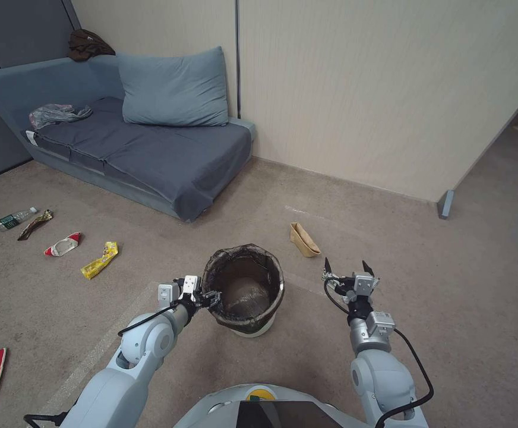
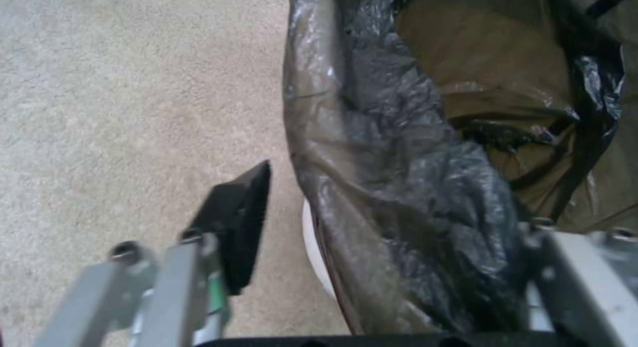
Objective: Pick up the trash bin, then pick up the garbage from the floor and place it into the trash bin.
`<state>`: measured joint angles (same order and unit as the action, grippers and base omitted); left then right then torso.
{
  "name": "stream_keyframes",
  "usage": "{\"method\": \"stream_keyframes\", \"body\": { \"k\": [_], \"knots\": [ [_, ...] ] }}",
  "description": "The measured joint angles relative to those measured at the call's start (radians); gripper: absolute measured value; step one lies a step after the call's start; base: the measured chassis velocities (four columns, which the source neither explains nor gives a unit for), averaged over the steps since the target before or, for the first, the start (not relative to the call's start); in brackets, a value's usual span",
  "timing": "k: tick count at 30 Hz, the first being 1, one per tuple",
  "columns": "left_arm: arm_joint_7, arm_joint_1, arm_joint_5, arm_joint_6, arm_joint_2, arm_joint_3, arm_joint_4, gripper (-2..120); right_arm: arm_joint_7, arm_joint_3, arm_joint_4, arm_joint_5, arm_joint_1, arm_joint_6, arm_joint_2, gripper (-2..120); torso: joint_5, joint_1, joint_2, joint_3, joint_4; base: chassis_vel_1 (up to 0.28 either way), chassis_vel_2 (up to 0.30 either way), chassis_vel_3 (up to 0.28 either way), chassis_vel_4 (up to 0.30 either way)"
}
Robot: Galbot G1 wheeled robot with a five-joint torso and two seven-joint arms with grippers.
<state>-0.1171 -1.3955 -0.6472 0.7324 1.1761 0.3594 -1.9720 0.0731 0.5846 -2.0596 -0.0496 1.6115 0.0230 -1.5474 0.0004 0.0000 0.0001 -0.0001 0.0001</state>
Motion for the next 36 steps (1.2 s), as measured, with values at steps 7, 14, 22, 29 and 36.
{"method": "stream_keyframes", "body": {
  "k": [7, 14, 22, 29, 36],
  "knots": [
    [0.006, 0.002, 0.006, 0.002, -0.005, 0.006, -0.002, 29, 0.000, -0.001, 0.008, 0.000, -0.005, 0.000, 0.000, 100, -0.0005, 0.000, 0.000, 0.000, -0.0003, 0.000, 0.000, 0.000, 0.000],
    [0.011, 0.001, 0.013, 0.004, -0.004, 0.005, -0.014, 3, 0.000, -0.002, 0.020, 0.001, -0.012, 0.000, -0.002, 100, -0.0010, 0.000, 0.000, 0.000, -0.0003, 0.000, 0.000, 0.000, 0.000],
    [0.012, 0.005, 0.024, 0.007, -0.008, 0.007, -0.049, 2, 0.001, -0.002, 0.026, 0.002, -0.019, 0.001, -0.002, 100, -0.0007, 0.000, 0.000, 0.000, -0.0002, 0.000, 0.000, 0.000, 0.000],
    [0.036, -0.004, 0.053, 0.006, -0.019, 0.019, -0.134, 2, 0.001, 0.000, 0.031, 0.003, -0.023, 0.001, -0.001, 100, -0.0005, 0.000, 0.000, 0.000, -0.0001, 0.000, 0.000, 0.000, 0.000],
    [0.052, -0.025, 0.091, -0.009, -0.035, 0.055, -0.275, 2, 0.002, 0.000, 0.032, 0.006, -0.022, 0.001, -0.002, 100, -0.0004, 0.000, 0.000, 0.000, -0.0002, 0.000, 0.000, 0.000, 0.000]
  ]
}}
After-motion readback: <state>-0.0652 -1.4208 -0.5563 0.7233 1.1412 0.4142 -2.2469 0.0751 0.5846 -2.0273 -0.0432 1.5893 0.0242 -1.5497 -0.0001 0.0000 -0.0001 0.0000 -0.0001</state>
